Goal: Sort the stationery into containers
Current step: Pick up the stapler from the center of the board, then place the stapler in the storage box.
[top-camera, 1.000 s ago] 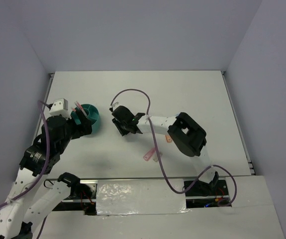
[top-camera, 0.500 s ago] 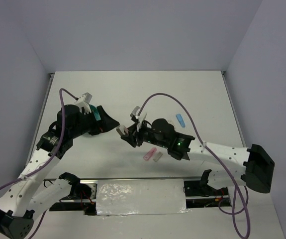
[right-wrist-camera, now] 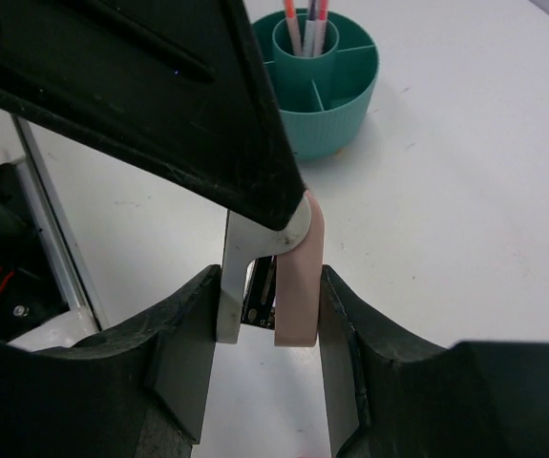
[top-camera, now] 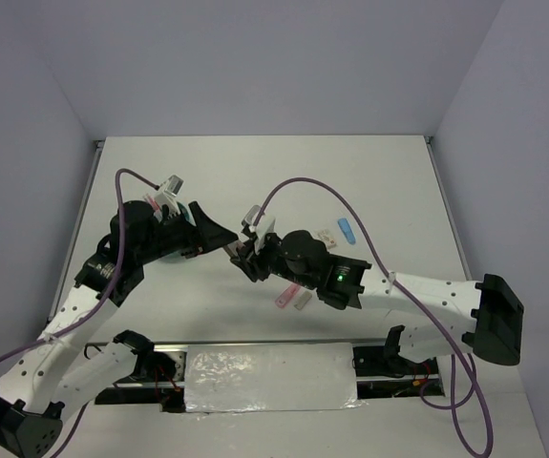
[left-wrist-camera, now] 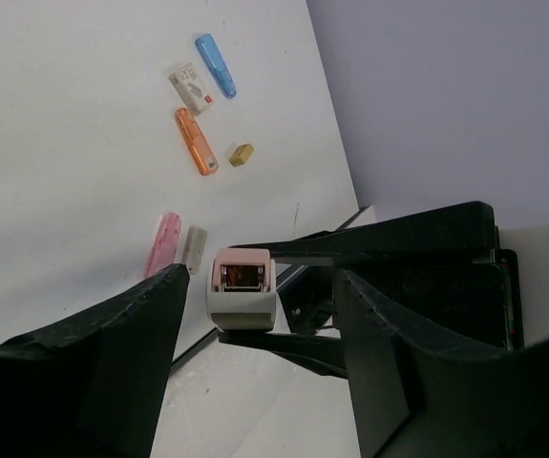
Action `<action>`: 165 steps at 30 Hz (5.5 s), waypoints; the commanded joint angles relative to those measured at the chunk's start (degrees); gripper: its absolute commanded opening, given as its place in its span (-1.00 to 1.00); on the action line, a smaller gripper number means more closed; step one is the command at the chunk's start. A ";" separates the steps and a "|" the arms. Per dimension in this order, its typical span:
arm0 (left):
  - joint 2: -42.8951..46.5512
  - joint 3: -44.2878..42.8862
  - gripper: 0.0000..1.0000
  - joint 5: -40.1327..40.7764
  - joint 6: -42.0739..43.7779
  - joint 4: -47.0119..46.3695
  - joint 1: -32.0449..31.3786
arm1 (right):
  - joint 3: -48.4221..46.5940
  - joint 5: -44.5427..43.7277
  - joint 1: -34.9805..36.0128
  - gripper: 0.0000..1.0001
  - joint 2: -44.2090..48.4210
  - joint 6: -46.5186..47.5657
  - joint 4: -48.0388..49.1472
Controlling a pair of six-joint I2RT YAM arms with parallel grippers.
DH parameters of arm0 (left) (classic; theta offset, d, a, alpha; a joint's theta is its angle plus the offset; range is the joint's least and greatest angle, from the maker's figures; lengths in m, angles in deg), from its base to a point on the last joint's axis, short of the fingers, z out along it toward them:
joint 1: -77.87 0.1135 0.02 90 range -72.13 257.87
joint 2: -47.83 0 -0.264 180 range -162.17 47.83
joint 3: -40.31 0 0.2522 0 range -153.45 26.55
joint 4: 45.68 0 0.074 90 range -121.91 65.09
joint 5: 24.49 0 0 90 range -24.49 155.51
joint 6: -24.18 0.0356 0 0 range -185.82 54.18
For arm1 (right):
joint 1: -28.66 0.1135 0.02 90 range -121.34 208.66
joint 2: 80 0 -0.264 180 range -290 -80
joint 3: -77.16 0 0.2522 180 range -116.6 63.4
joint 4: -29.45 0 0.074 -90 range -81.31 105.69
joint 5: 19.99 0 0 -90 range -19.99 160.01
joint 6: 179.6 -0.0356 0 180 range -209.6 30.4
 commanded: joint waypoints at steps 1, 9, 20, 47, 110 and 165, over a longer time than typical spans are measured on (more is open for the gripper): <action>0.05 -0.59 0.49 -1.66 0.75 -1.62 -0.29 | -3.02 -3.70 0.51 -1.00 0.07 1.37 0.62; -1.80 -0.68 -0.34 -0.95 3.82 0.49 -0.38 | -7.77 -2.56 0.34 -1.00 -2.21 2.34 -1.04; -2.85 -8.93 -1.00 7.35 15.05 6.78 -0.29 | -5.50 -4.40 0.08 0.64 -1.95 1.29 0.62; -44.42 -51.40 -1.00 80.08 -20.52 38.56 6.92 | 11.03 -5.29 -5.20 0.99 21.17 -11.29 -7.64; -43.11 -18.00 -1.00 -24.41 61.48 -14.10 46.65 | 21.67 13.62 -5.11 0.99 38.04 -9.88 -0.52; -38.45 -11.14 0.99 -19.85 55.68 -14.19 47.61 | 21.23 14.58 -5.11 0.99 37.17 -9.44 -0.96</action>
